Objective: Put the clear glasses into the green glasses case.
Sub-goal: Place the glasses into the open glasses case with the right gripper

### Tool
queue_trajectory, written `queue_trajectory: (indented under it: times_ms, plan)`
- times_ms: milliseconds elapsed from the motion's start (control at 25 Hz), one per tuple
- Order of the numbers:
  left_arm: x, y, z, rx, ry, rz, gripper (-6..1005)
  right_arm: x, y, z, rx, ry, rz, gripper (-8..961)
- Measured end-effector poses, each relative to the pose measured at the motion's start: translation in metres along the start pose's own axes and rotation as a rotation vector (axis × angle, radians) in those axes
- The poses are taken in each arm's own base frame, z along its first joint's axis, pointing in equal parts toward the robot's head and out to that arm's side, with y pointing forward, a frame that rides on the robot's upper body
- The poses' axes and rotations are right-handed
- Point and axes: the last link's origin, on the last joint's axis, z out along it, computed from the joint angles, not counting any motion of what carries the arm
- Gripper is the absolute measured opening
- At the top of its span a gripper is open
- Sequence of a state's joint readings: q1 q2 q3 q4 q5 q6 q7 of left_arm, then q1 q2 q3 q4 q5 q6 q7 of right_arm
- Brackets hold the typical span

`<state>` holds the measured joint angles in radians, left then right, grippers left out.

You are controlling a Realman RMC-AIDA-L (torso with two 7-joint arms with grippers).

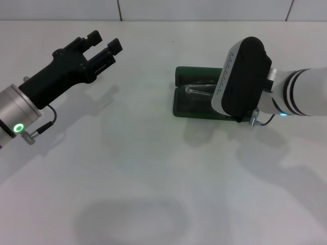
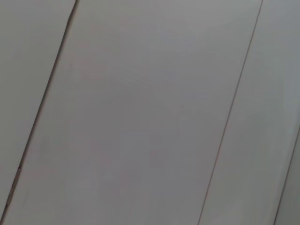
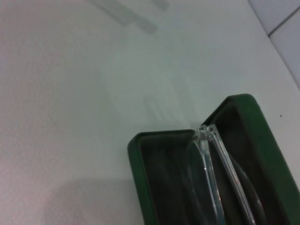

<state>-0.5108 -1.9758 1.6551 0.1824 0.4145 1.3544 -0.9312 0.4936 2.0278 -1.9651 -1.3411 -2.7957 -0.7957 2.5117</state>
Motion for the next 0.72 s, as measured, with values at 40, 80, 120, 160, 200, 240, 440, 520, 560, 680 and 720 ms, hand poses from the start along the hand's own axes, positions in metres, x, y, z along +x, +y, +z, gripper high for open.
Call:
queue_trajectory:
  times_ms: [40,80,120,160,200,240,440,520,560,680,720]
  plan:
    - [0.0,0.0,0.0,0.0,0.0,0.0,680,0.0001,0.0004,0.0,-0.002,0.002,0.005,254]
    - [0.0002,0.0001,0.0002,-0.001,0.0,0.0,680,0.0002,0.0013,-0.0002,-0.006,0.005,0.011,255]
    - [0.0003,0.0001,0.0004,-0.001,0.001,0.001,680,0.0001,0.0018,-0.0002,-0.008,0.006,0.014,255]
    - [0.0004,0.0002,0.0005,-0.002,0.001,0.0,680,0.0001,0.0026,-0.0002,-0.01,0.008,0.016,256]
    - [0.0005,0.0002,0.0007,-0.002,0.001,0.001,679,0.0,0.0029,-0.0003,-0.011,0.008,0.017,257]
    - [0.0006,0.0003,0.0011,-0.003,0.001,0.0,679,-0.0001,0.0031,-0.0002,-0.012,0.009,0.018,257]
    - [-0.0002,0.0028,0.0044,-0.016,-0.004,-0.001,679,0.002,0.0027,0.0004,-0.01,0.016,0.018,260]
    - [-0.0007,0.0034,0.0051,-0.018,-0.005,-0.005,679,0.0033,0.0022,0.0006,-0.006,0.021,0.017,262]
    - [-0.0012,0.0036,0.005,-0.018,-0.006,-0.008,679,0.004,0.002,0.0005,-0.005,0.021,0.019,262]
    - [-0.0016,0.0039,0.0052,-0.018,-0.006,-0.011,679,0.0049,0.0015,0.0005,0.0,0.018,0.023,264]
    - [-0.0016,0.0039,0.0052,-0.018,-0.006,-0.011,679,0.0051,0.0013,0.0005,0.0,0.017,0.023,265]
